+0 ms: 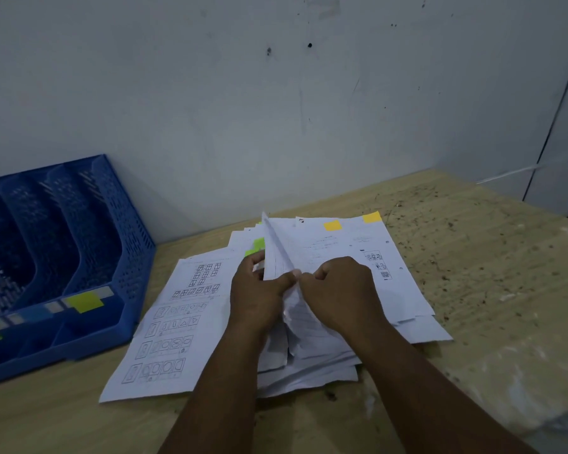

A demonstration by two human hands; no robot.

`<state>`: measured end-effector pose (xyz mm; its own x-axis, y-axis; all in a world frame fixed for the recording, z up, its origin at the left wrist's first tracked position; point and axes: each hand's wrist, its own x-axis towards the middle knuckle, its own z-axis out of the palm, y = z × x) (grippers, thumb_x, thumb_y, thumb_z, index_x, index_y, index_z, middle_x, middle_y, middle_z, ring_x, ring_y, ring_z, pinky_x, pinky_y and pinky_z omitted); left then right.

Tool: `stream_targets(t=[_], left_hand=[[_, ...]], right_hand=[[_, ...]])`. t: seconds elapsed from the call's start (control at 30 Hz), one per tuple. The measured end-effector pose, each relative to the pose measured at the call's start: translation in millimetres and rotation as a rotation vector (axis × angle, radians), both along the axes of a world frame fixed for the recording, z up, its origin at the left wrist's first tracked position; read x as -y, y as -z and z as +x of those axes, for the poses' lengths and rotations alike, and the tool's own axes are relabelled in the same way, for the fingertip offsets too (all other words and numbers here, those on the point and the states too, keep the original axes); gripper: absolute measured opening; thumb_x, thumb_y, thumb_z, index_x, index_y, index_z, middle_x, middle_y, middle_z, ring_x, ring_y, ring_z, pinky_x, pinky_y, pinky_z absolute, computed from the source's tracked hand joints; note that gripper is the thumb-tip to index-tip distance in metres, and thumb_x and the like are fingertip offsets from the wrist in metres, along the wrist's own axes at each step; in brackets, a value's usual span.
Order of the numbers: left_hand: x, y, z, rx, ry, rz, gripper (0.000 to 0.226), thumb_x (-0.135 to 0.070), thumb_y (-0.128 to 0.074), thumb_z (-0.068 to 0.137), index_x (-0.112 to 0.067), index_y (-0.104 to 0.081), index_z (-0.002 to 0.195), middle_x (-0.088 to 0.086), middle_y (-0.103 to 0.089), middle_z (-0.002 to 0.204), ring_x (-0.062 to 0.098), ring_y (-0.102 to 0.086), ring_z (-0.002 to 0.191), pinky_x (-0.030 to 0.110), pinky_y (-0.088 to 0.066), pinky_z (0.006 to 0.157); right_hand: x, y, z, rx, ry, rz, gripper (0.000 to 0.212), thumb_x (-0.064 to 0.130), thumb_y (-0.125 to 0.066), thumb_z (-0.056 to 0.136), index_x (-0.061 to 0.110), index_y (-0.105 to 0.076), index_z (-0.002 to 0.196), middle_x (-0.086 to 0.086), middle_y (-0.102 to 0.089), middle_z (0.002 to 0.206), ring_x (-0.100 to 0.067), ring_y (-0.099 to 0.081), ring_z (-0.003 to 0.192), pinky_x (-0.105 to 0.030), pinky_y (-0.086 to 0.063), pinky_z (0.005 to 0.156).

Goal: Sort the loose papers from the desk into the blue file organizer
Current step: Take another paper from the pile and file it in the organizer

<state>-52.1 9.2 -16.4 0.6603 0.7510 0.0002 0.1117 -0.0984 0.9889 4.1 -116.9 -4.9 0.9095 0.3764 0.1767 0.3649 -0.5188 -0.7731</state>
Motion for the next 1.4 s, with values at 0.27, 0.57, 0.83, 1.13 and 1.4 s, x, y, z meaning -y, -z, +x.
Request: stream_targets(t=[0.27,0.57,0.83,1.13,1.4], left_hand=[[15.5,-27.2,1.7,-0.119,0.045,0.402,0.049,-0.065,-0.054,0.093,-0.025,-0.067,0.068,-0.015,-0.069,0.074,0.013,-0.069,0.081,0.030,-0.052,0.072],[13.3,-49.8,-1.1,0.041,0.020,0.064,0.020,-0.008,-0.058,0.093,-0.012,-0.076,0.085,-0.001,-0.078,0.084,0.021,-0.076,0.076,0.035,-0.064,0.065],[-19.2,-61.8,-21.8,0.083,-0.088,0.004,0.022,-0.022,-0.057,0.086,-0.030,-0.074,0.098,-0.008,-0.077,0.094,0.021,-0.072,0.091,0.051,-0.060,0.086],[-72.5,-82.3,-75.8,0.231,-0.198,-0.034,0.020,-0.013,-0.062,0.094,-0.019,-0.071,0.111,-0.003,-0.075,0.097,0.020,-0.070,0.090,0.036,-0.058,0.074],[-126.1,-94.6,-136.3,0.326,-0.301,0.116,0.011,-0.025,-0.071,0.094,-0.034,-0.069,0.098,-0.019,-0.071,0.091,-0.004,-0.068,0.078,0.012,-0.053,0.057]], right_hand=[[0.1,6.1,-3.9,0.336,0.110,0.223,0.027,0.032,-0.064,0.093,0.023,-0.069,0.068,0.011,-0.065,0.066,-0.005,-0.058,0.061,-0.018,-0.041,0.057],[-7.2,2.9,-3.9,0.390,-0.077,0.253,0.031,0.049,-0.057,0.090,0.027,-0.079,0.091,0.017,-0.074,0.092,-0.004,-0.066,0.083,-0.039,-0.055,0.084],[-22.5,-19.4,9.3,0.146,0.033,0.094,0.048,0.059,-0.056,0.091,0.042,-0.049,0.135,-0.001,-0.032,0.156,-0.025,-0.028,0.143,-0.049,-0.036,0.112],[-75.3,-49.7,3.6,-0.022,-0.213,0.285,0.042,0.035,-0.070,0.092,0.031,-0.059,0.132,0.013,-0.050,0.135,-0.011,-0.046,0.131,-0.021,-0.034,0.100],[-152.3,-71.5,-47.0,0.039,-0.311,0.343,0.039,0.030,-0.070,0.092,0.032,-0.059,0.129,0.013,-0.054,0.136,-0.011,-0.050,0.126,-0.022,-0.038,0.099]])
